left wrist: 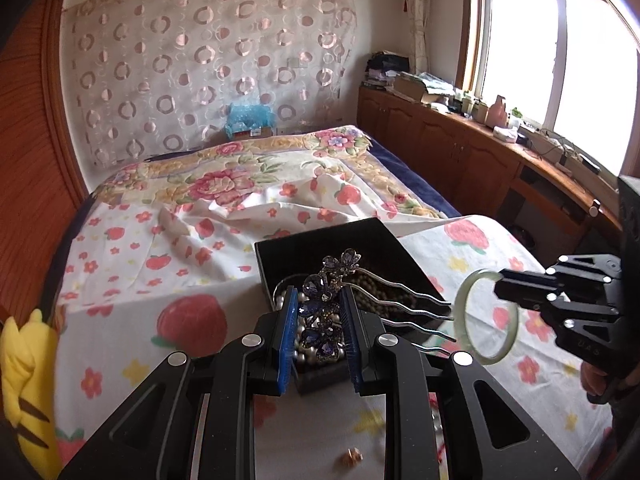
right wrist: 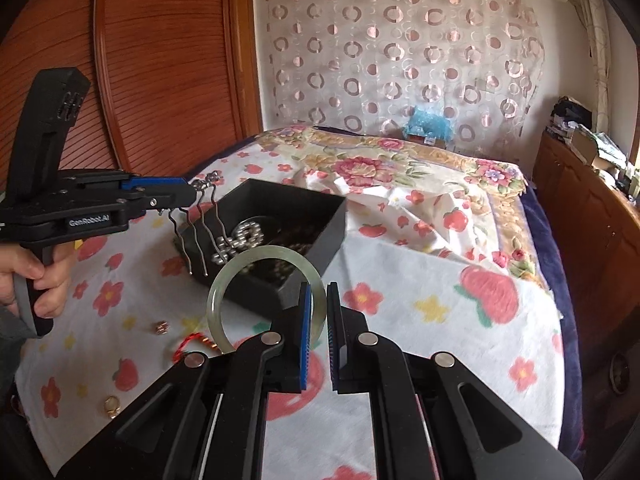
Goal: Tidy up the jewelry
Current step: 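Open the left tool over the box dropping the comb while the right tool lowers the bangle in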
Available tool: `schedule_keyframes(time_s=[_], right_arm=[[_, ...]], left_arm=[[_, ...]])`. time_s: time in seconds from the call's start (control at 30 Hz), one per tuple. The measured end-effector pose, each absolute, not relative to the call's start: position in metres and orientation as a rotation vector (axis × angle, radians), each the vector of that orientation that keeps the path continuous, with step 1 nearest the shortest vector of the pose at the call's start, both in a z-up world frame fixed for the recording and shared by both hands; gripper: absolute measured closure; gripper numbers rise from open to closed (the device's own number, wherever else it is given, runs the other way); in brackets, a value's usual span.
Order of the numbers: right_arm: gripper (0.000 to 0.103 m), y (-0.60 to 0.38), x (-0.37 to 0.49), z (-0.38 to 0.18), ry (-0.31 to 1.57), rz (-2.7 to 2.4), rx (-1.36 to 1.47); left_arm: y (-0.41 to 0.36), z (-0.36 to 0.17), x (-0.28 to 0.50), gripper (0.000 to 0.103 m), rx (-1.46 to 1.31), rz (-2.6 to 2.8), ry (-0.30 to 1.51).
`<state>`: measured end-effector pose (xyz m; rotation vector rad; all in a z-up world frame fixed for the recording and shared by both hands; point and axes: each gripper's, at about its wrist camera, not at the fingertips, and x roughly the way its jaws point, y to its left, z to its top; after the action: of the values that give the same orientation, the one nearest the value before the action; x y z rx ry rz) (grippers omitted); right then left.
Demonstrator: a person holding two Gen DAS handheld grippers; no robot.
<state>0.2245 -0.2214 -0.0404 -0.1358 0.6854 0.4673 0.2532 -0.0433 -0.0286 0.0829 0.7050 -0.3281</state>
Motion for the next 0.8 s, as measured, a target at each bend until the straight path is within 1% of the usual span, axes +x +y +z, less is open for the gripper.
schedule_keyframes(time_s=[0.33, 0.43, 0.53, 0.6, 0.63, 0.73, 0.8], right_arm=[[0.094, -0.223, 0.252, -0.03, 0.667, 0.445, -0.151], [0.094, -0.222, 0.255, -0.029, 0.669, 0.445, -0.167], [0.094, -0.22, 0.26, -0.028, 0.672, 0.444, -0.18], [0.094, -0.216, 0.263, -0.027, 0.671, 0.445, -0.184], [0.094, -0.214, 0.265, -0.026, 0.671, 0.448, -0.186], [0.094, -0.202, 0.275, -0.028, 0.676, 0.459, -0.205], [0.094, -0.19, 0.283, -0.031, 0.682, 0.47, -0.233]], left_arm=[[-0.053, -0.045, 0.281, 0.082, 0.098, -0.325, 0.738], [-0.054, -0.046, 0.28, 0.067, 0.095, -0.327, 0.734], [-0.051, -0.045, 0.278, 0.064, 0.074, -0.332, 0.735], [-0.047, -0.041, 0.274, 0.057, 0.063, -0.33, 0.725], [-0.044, -0.039, 0.272, 0.052, 0.058, -0.329, 0.719], [-0.034, -0.034, 0.264, 0.05, 0.04, -0.321, 0.707], [-0.028, -0.032, 0.258, 0.045, 0.033, -0.306, 0.704]])
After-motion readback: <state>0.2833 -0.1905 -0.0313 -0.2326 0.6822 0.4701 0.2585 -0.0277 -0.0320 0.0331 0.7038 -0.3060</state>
